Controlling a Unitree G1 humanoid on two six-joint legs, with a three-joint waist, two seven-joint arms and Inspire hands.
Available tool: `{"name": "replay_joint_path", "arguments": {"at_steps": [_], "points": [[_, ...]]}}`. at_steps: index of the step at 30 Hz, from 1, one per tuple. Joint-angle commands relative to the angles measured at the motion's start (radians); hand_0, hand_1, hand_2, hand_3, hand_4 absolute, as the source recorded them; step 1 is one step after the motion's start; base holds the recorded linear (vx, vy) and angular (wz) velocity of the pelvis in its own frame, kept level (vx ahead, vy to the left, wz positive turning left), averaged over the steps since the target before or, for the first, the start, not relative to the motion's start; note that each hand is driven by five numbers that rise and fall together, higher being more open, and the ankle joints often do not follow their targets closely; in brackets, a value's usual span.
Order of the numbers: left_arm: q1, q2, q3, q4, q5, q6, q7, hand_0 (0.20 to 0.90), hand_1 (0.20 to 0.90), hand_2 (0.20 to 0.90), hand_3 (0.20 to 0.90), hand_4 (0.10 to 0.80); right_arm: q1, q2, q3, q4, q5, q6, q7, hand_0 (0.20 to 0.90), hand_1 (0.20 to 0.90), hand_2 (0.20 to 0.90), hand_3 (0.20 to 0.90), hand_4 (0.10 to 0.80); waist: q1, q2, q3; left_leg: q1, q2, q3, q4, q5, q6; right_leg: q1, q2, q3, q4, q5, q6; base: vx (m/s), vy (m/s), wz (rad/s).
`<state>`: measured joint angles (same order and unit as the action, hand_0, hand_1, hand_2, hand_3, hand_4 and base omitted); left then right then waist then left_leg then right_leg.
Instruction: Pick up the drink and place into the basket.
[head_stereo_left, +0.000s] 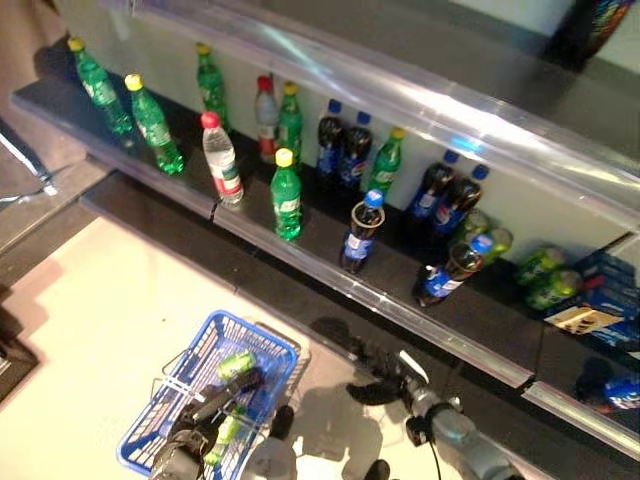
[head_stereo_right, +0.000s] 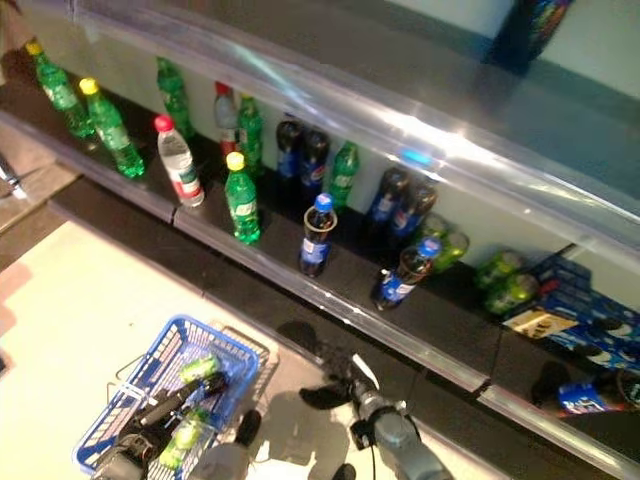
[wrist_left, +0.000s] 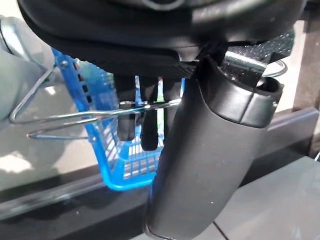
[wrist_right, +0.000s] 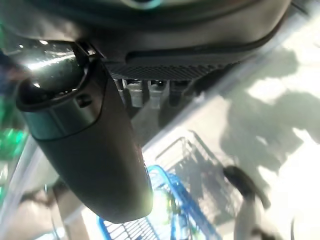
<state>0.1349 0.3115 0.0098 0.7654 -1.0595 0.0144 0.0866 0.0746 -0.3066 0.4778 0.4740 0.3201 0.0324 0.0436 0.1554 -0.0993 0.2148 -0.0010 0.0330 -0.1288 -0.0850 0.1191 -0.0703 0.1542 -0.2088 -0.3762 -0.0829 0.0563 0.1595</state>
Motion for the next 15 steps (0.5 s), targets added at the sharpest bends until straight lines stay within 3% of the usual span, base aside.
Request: {"name": "replay_joint_path", "arguments": {"at_steps": [1, 9, 15], "points": [[0.005, -0.061, -0.091, -0.026, 0.082, -0.093, -0.143, 0.3, 0.3, 0.3, 0.2, 0.1, 0.015, -0.041, -0.013, 0.018, 0.068, -0.097, 0.068, 0.9, 0.9, 0.9, 0.9, 0.8, -0.011, 0.084, -0.11, 0.008, 0.056, 0.082, -0.002, -0.043, -0.036, -0.006, 0.007, 0.027, 0.048, -0.035, 0.012, -0.011, -0.013, -0.22], [-0.026, -0.108, -0.087, 0.149, 0.123, -0.113, -0.164, 0.3, 0.3, 0.3, 0.2, 0.1, -0.019, 0.038, -0.079, 0.303, 0.077, -0.077, 0.112, 0.9, 0.9, 0.9, 0.9, 0.8, -0.033, 0.094, -0.12, 0.013, 0.073, 0.118, -0.002, -0.048, -0.044, -0.008, 0.01, 0.041, 0.036, -0.036, 0.003, 0.006, -0.003, -0.12], [-0.051, -0.123, -0.09, 0.198, 0.126, -0.123, -0.176, 0.3, 0.3, 0.3, 0.2, 0.1, -0.038, 0.059, -0.086, 0.376, 0.094, -0.071, 0.135, 0.9, 0.9, 0.9, 0.9, 0.8, -0.038, 0.103, -0.12, 0.014, 0.072, 0.123, -0.002, -0.05, -0.045, -0.01, 0.009, 0.041, 0.037, -0.037, -0.001, 0.0, 0.0, 0.0]]}}
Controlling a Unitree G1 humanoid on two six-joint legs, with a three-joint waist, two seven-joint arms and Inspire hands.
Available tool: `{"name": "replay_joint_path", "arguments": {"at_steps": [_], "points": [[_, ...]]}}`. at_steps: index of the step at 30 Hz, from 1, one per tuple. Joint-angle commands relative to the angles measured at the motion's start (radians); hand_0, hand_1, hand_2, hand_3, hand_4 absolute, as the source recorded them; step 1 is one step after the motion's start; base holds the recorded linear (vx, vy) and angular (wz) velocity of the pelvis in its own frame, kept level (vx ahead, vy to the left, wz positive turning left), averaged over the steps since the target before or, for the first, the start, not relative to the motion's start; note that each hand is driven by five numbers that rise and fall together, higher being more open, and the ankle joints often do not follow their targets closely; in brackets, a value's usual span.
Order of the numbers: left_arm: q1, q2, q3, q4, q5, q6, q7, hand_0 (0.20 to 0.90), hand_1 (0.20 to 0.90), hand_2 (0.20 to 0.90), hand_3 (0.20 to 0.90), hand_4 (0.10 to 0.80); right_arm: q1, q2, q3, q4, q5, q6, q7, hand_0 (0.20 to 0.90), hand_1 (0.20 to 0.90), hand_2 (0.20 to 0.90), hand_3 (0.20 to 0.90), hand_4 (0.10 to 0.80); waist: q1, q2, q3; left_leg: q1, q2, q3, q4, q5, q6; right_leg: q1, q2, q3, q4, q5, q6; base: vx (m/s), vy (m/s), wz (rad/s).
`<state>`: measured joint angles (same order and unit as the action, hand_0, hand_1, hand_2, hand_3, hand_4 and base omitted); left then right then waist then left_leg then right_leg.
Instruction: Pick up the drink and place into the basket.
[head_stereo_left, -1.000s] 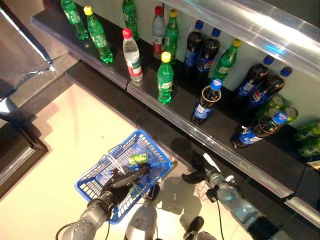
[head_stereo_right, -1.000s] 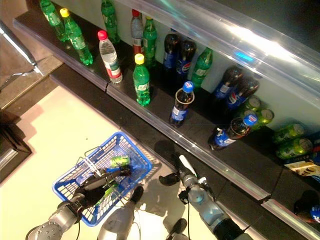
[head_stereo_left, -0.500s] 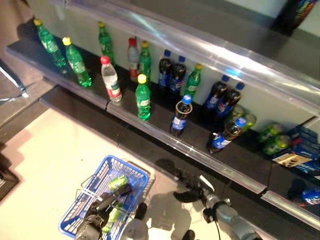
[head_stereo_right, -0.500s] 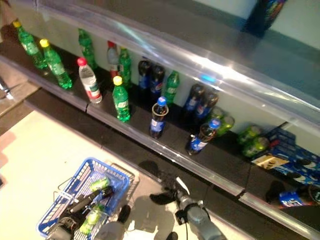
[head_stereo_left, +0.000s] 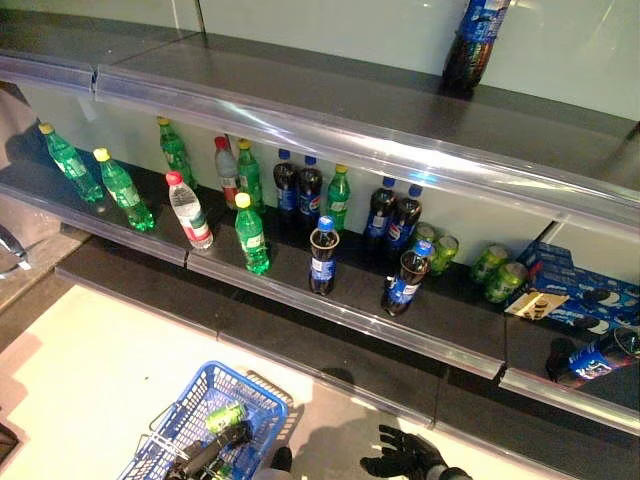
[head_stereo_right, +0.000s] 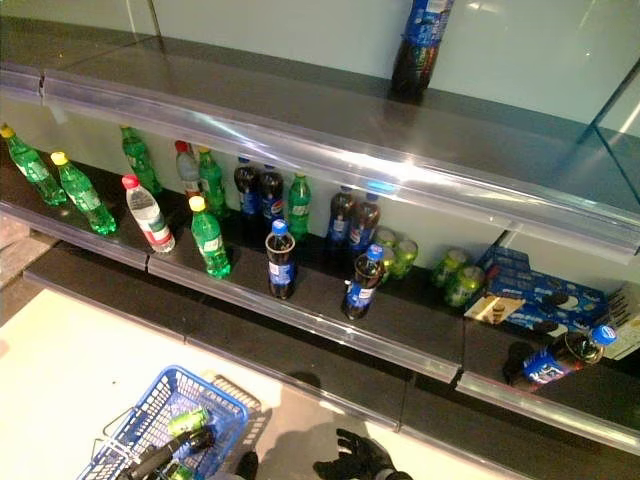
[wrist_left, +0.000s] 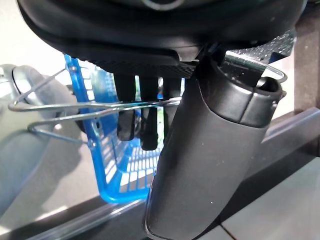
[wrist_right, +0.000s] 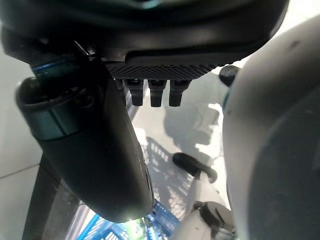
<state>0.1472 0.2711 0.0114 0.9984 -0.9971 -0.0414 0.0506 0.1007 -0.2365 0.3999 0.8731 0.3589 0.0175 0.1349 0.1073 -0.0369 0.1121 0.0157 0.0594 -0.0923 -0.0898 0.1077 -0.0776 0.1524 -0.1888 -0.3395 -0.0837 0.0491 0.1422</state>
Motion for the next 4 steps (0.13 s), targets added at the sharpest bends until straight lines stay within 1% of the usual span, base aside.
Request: {"name": "replay_joint_path", "arguments": {"at_steps": [1, 4], "points": [[-0.067, -0.085, -0.092, -0.031, 0.064, -0.071, -0.142, 0.3, 0.3, 0.3, 0.2, 0.1, -0.066, -0.009, -0.007, -0.016, 0.053, -0.056, 0.047, 0.9, 0.9, 0.9, 0.9, 0.8, 0.009, 0.042, -0.017, -0.001, 0.046, 0.087, 0.002, -0.04, -0.037, -0.008, -0.012, 0.004, 0.04, -0.032, 0.015, 0.0, 0.0, 0.0], [-0.073, -0.089, -0.099, -0.031, 0.055, -0.071, -0.133, 0.3, 0.3, 0.3, 0.2, 0.1, -0.072, -0.005, -0.003, -0.01, 0.052, -0.052, 0.045, 0.9, 0.9, 0.9, 0.9, 0.8, 0.009, 0.044, -0.018, 0.001, 0.043, 0.085, 0.002, -0.043, -0.036, -0.008, -0.013, 0.004, 0.042, -0.036, 0.014, 0.0, 0.0, 0.0]]}}
